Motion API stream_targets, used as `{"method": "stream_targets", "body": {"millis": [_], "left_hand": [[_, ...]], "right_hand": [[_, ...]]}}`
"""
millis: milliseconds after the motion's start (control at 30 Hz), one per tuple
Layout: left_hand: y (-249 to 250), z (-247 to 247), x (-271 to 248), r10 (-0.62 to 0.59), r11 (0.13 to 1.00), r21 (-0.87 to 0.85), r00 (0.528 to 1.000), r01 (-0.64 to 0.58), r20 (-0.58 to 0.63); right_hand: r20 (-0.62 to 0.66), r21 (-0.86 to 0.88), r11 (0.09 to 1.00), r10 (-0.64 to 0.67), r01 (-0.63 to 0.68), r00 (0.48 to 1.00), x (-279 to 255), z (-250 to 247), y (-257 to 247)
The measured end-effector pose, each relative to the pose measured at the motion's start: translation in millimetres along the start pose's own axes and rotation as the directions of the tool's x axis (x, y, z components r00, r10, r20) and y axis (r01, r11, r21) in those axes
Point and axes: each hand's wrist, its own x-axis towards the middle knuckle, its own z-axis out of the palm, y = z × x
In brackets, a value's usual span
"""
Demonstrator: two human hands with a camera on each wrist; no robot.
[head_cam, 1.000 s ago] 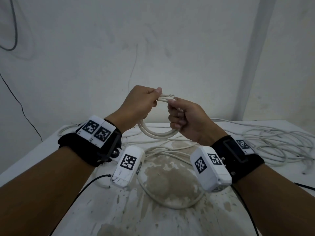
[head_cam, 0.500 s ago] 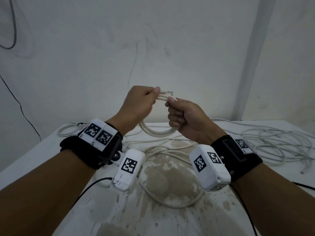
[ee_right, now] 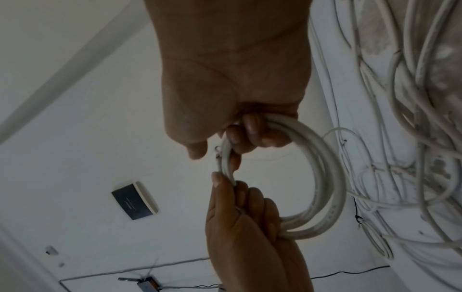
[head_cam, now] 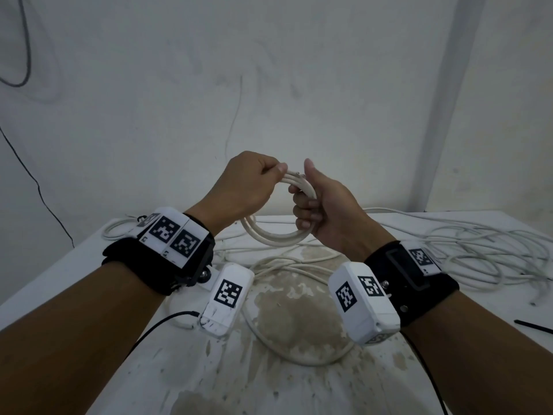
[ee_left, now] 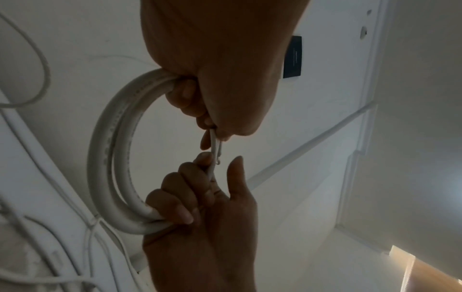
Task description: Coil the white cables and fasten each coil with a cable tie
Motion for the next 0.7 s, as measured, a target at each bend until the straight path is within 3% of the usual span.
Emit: {"method": "stream_targets", "body": {"millis": [200,367,533,700], "left_hand": [[0.4,5.1,-2.1,0.02,0.999,0.048,0.999,-0.022,0.043],[3.8,11.6,-1.7,-0.056,0.991,-0.125,0.998,0.052,-0.03],[3.3,16.9,-1.9,-0.035,0.997,-0.074,0.997,0.031,-0.062],[8.3,30.1,-1.7,-0.059,0.985,-0.17,0.991,0.039,-0.116]], "right_hand": [[-0.12,-0.075,0.997,-0.005,-0.004,0.993,0.2,4.9,-0.7],[-0.156,-0.069,0.997,-0.049,0.039,0.987,0.6,4.6,-0.5],[-0.141,-0.093,0.994,-0.063,0.05,0.988,-0.5,1.4,-2.4],[-0.171,-0.129,0.988,-0.104,0.082,0.98,-6.3,-7.7,-4.2]]}}
